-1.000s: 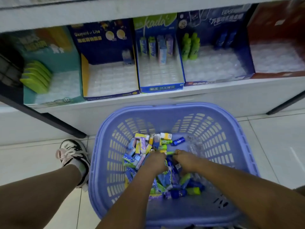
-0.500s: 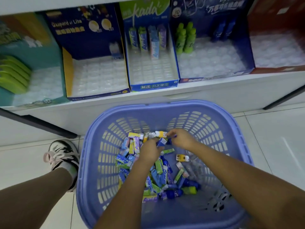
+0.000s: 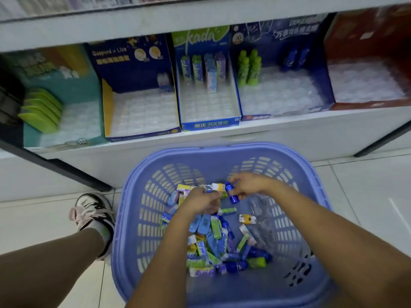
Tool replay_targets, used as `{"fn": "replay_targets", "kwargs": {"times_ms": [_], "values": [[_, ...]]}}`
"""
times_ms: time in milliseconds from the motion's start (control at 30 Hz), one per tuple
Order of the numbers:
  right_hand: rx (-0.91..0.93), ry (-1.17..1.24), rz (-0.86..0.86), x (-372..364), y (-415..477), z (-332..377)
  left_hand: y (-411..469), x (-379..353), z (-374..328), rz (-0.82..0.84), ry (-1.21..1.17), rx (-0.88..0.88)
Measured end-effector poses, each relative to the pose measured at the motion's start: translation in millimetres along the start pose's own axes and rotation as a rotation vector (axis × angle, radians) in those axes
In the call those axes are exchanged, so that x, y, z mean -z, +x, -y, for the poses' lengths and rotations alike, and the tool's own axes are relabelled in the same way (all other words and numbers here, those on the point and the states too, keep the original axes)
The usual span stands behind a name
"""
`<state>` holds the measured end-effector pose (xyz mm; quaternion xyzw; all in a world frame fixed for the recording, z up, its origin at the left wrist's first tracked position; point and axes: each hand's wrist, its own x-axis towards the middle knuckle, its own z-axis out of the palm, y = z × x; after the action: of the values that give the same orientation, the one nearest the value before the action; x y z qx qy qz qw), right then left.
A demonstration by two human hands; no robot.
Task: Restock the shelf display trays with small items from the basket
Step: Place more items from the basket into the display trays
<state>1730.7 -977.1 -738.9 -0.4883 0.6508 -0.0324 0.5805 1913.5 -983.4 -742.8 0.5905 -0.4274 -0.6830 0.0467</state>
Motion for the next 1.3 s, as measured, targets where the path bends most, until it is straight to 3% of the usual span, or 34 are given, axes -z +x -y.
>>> {"fn": "replay_targets", "kwargs": {"times_ms": [100,200,367,567,900,1067,1200,1300], "values": [[0.19,0.321,0.17,35.1,-42.9,36.5,-21.0,4.8,-27.8,0.239,-0.214,-0.074],[0.361,0.399,0.187,63.3,-82.0,63.9,-44.8,3.1,-60.6,0.323,-0.35,-0.239],[0.508,0.406,0.001,93.4,-132.7,94.3,-73.5,-8.5,-101.1,0.279,-0.381,-0.487],[0.536,0.304,-0.28,104.7,-161.5,117.7,-88.9,-19.9,-121.3,0.267,-0.434,-0.644],[0.477,0.397,-0.482,115.4,-169.8,125.2,-88.8,-41.8,-142.6,0.376,-0.7,-0.584],[0.479,0.38,-0.526,127.7,-169.3,114.9,-80.5,-53.6,-150.2,0.179,-0.613,-0.687],[0.528,0.285,-0.468,141.5,-172.9,102.2,-77.5,-58.6,-154.7,0.059,-0.457,-0.741],[0.507,0.418,-0.478,144.8,-166.0,98.4,-75.5,-63.8,-160.4,-0.127,-0.32,-0.856]]}}
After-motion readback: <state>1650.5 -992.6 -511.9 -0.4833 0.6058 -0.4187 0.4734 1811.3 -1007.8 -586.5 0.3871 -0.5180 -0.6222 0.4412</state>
